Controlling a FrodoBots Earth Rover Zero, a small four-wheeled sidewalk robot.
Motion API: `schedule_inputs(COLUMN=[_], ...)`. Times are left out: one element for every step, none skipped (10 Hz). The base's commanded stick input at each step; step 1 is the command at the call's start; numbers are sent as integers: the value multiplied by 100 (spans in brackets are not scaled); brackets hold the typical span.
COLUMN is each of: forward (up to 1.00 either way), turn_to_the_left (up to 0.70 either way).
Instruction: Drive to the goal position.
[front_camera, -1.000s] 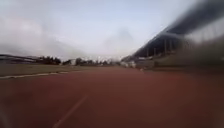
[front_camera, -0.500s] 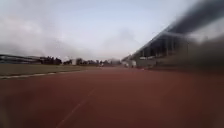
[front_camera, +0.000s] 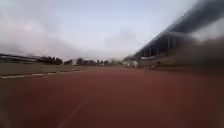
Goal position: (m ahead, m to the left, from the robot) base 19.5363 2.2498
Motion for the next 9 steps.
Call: schedule_inputs(forward=[70,70,70,70,70,70,70,70,70], turn_to_the_left=[0,0,0,0,0,-1,-3,-14,-22])
